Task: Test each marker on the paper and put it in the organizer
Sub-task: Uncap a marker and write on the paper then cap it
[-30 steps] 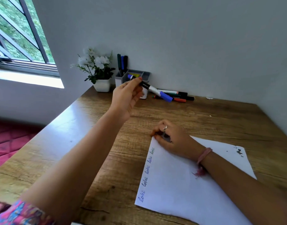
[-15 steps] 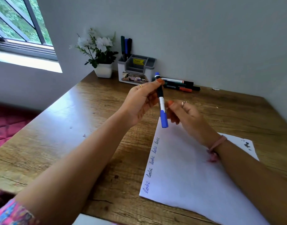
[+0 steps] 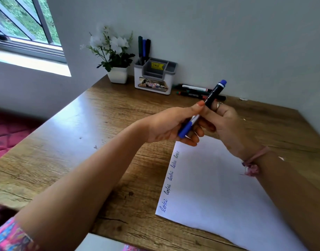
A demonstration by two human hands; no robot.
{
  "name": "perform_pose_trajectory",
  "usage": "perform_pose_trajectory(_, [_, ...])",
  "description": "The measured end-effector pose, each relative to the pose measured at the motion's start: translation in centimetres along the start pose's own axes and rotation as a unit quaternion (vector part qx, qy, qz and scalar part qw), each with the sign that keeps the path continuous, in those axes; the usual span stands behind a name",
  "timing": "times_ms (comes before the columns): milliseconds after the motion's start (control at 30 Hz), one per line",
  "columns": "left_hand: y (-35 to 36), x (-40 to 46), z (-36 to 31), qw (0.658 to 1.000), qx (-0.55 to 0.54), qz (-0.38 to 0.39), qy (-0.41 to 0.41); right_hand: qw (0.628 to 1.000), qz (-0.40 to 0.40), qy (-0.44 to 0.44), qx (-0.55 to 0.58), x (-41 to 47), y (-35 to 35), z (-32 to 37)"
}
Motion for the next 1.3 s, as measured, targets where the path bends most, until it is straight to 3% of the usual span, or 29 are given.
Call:
perform_pose_trajectory(300, [1.1, 0.9, -0.2, 0.996, 0.008, -0.039, 0.080, 0.999, -0.007, 0.012, 0.048, 0.0, -0.3, -0.1])
perform_pose_trajectory(567, [1.6, 0.9, 0.9, 0.998, 0.037, -0.016, 0.044, 0.996, -0.003, -0.002, 0.094, 0.3, -1.2, -0.3])
perform_pose_trajectory(700, [-0.8, 0.7, 0.9, 0.985, 0.173, -0.014, 0.011, 0.994, -0.028, 0.000, 0.110, 0.7, -1.8, -0.8])
perform_pose_trajectory(867, [-6.3, -0.1, -0.3, 0.933, 0.329, -0.143, 0.036, 0.975, -0.027, -0.012, 0.218, 1.3, -2.9, -1.3])
perform_pose_trajectory(933, [-7.7, 0.1, -0.5, 0.887, 0.428, -0.160, 0.061, 0.979, -0.016, -0.006, 0.203, 1.4, -2.4, -1.9])
perform_pose_trajectory(1033, [-7.6, 0.9, 0.6, 0.844, 0.525, -0.096, 0.047, 0.991, 0.028, 0.004, 0.131, 1.3, -1.0, -2.8])
perform_pose_trajectory(1167, [-6.7, 1.4, 0.9, 0.827, 0.556, -0.047, 0.069, 0.991, 0.128, -0.032, 0.016, 0.6, 1.0, -3.5])
perform_pose_trajectory(1300, [-6.8, 1.5, 0.9, 0.841, 0.534, -0.036, 0.082, 0.987, 0.150, -0.031, -0.041, 0.2, 1.6, -4.2])
Point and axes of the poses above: each hand's wrist, its own x-axis towards the middle knuckle, its own y-axis out of the palm, z = x × y, the point moved 8 cm from there along x, towards the middle knuckle, and after that the axes turned 9 degrees about y, right-handed, at the moved point
